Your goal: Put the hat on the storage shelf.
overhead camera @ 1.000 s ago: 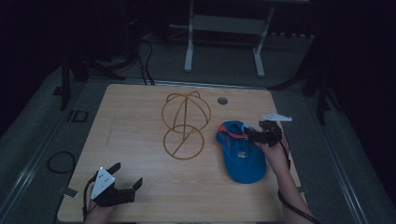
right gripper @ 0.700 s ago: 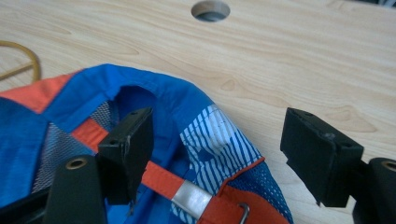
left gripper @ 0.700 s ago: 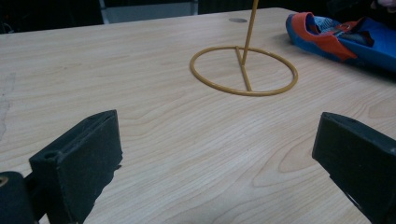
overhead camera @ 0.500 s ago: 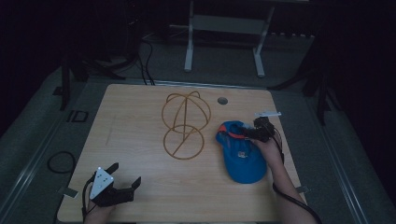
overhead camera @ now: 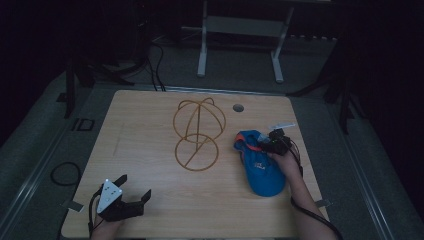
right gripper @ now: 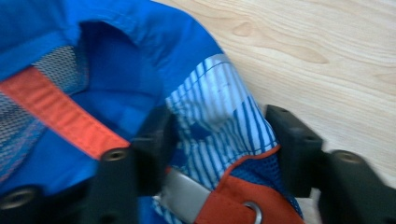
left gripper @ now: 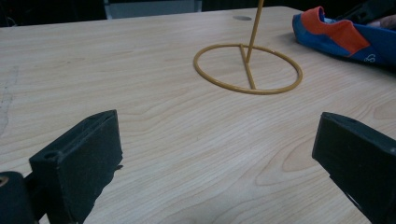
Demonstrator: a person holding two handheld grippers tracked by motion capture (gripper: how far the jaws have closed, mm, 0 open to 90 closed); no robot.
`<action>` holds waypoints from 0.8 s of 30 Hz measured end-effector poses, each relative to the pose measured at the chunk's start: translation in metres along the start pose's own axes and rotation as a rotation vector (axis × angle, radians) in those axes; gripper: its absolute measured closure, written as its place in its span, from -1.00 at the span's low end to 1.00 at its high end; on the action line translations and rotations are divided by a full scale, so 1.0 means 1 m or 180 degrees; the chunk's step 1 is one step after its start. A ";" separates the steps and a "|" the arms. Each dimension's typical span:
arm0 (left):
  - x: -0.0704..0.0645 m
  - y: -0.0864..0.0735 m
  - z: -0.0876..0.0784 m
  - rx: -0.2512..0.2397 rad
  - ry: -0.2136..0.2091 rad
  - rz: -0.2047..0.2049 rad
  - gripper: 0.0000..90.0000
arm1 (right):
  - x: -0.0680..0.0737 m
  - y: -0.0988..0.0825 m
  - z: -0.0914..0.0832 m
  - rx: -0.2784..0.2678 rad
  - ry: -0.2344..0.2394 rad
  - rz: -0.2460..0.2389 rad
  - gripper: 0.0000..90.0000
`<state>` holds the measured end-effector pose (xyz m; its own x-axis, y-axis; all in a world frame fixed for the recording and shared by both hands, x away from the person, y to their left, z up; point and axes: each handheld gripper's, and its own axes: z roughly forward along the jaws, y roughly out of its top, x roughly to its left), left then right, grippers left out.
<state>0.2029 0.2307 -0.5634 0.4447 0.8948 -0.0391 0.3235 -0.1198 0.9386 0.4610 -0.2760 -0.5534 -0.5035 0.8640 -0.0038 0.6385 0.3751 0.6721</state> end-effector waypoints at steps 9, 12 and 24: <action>0.000 0.000 -0.001 -0.0004 0.0020 0.0003 -0.96 | 0.009 0.002 -0.002 0.0033 0.0147 -0.0165 0.82; 0.000 0.000 -0.001 -0.0007 0.0012 0.0006 -0.96 | 0.014 0.002 -0.002 0.0057 0.0056 -0.0277 0.87; 0.002 0.002 -0.004 -0.0109 0.0085 -0.0051 -0.96 | 0.015 0.004 -0.035 -0.0257 -0.0135 -0.0246 0.89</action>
<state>0.2014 0.2338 -0.5602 0.4169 0.9078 -0.0454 0.3013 -0.0909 0.9492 0.4354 -0.2732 -0.5248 -0.5232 0.8476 -0.0879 0.5490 0.4142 0.7260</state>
